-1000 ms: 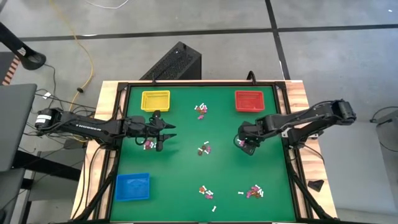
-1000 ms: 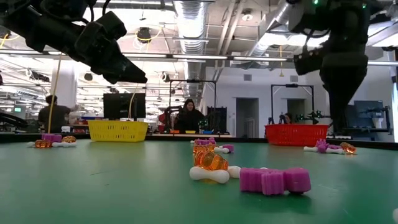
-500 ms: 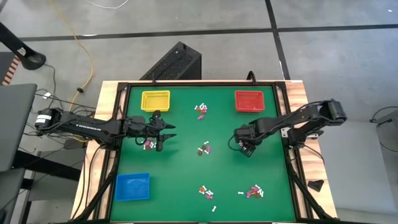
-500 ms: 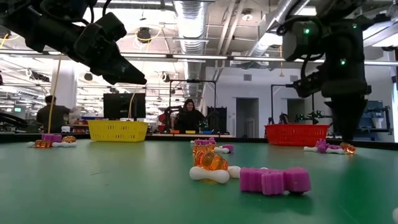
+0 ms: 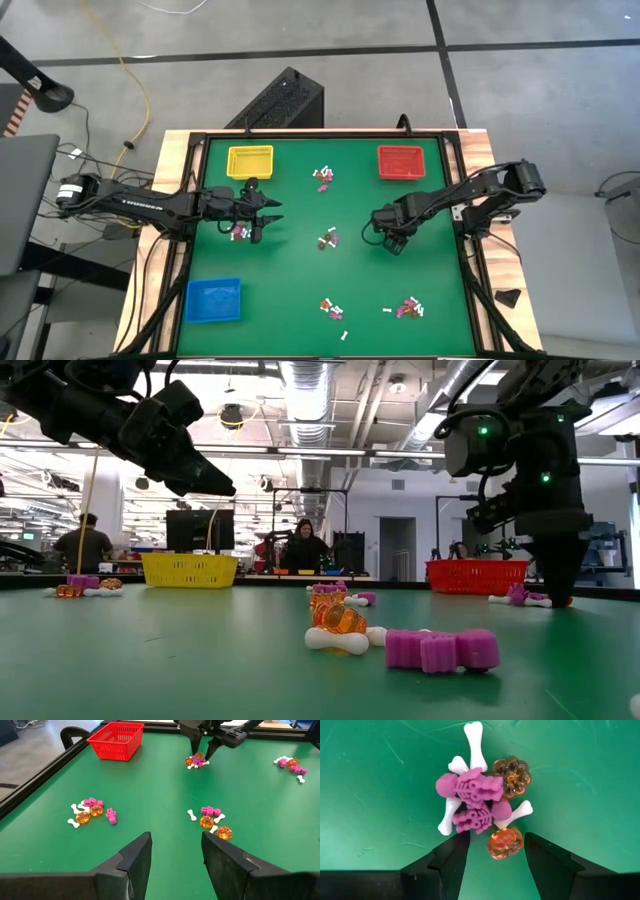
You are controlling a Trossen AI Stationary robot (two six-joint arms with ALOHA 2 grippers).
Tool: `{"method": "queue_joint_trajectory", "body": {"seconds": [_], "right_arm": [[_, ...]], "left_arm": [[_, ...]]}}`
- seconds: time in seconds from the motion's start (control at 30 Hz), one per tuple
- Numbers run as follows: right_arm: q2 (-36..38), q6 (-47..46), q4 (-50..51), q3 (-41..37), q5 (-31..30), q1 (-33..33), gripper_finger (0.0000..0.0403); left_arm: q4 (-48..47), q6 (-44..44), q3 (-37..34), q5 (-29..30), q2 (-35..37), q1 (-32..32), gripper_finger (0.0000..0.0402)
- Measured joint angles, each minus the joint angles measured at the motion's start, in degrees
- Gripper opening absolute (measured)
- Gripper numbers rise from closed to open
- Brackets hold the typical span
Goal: Sort Halloween decoration
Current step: Put the pumpkin toy into the orange bin
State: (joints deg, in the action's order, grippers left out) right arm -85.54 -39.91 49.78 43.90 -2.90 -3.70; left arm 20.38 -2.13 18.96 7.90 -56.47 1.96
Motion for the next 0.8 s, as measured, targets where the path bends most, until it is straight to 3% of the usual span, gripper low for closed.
{"method": "queue_joint_trajectory", "body": {"seconds": [0.17, 0.47, 0.8], "right_arm": [[0.3, -0.2, 0.1, 0.0, 0.1, 0.0, 0.0214], [0.5, -0.1, 1.1, 0.0, 1.8, 0.0, 0.0118], [3.1, 2.7, 7.0, 3.1, 2.5, 0.1, 0.0145]], "left_arm": [[-0.1, 0.0, 0.0, 0.0, 0.0, 0.0, 0.0164], [-0.2, 0.0, 0.0, 0.0, 0.0, 0.0, 0.0164], [-0.2, 0.0, 0.0, 0.0, 0.0, 0.0, 0.0164]]}}
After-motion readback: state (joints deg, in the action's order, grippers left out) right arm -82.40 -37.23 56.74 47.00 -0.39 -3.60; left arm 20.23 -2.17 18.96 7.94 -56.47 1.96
